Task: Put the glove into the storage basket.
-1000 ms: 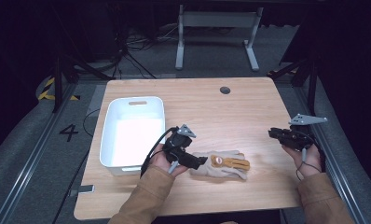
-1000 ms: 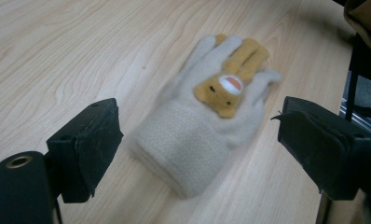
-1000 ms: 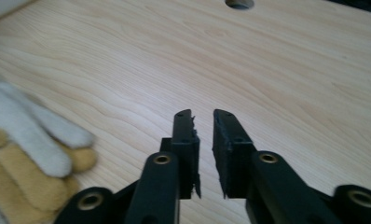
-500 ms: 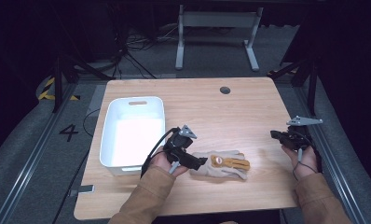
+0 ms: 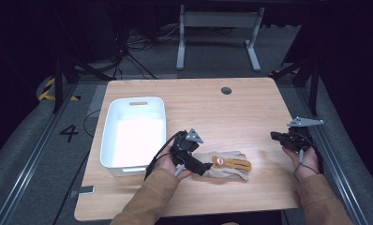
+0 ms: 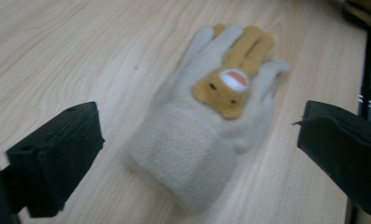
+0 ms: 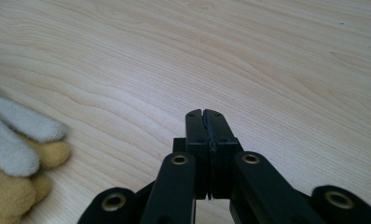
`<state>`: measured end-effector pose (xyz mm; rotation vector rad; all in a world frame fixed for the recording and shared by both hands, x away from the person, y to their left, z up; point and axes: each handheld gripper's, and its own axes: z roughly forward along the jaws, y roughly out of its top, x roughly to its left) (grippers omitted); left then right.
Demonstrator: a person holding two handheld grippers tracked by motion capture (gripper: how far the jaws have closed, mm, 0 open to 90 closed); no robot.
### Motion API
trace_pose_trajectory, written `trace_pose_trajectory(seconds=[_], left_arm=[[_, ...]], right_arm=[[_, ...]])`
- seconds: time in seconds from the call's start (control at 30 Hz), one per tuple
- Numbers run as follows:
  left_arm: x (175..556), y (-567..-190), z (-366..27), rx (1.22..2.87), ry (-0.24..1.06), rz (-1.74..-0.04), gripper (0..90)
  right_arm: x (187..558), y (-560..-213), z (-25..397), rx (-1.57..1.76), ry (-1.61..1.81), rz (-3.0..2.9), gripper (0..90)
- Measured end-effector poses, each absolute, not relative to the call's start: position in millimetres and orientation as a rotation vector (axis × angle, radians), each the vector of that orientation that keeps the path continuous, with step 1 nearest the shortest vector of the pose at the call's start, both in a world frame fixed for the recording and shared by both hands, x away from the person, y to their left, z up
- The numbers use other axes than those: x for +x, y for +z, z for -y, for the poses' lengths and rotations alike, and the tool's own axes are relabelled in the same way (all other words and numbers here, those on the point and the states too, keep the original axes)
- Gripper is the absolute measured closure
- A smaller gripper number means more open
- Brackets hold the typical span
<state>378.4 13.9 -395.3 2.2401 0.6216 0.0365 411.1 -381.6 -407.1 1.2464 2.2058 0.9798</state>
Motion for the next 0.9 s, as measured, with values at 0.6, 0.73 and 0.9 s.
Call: trace_pose_trajectory(seconds=[0.6, 0.73, 0.9], left_arm=[[382.0, -414.8, 5.1, 2.205, 0.02, -0.496, 0.0], [383.5, -422.2, 9.6, 2.233, 0.018, -0.485, 0.0], [385.2, -428.8, 11.0, 2.245, 0.034, -0.45, 0.0]], right_arm=[[407.4, -409.0, 383.3, 1.248, 0.993, -2.216, 86.5], [406.7, -409.0, 384.8, 1.247, 0.999, -2.217, 86.3], [406.2, -408.7, 384.6, 1.242, 1.003, -2.22, 85.7]])
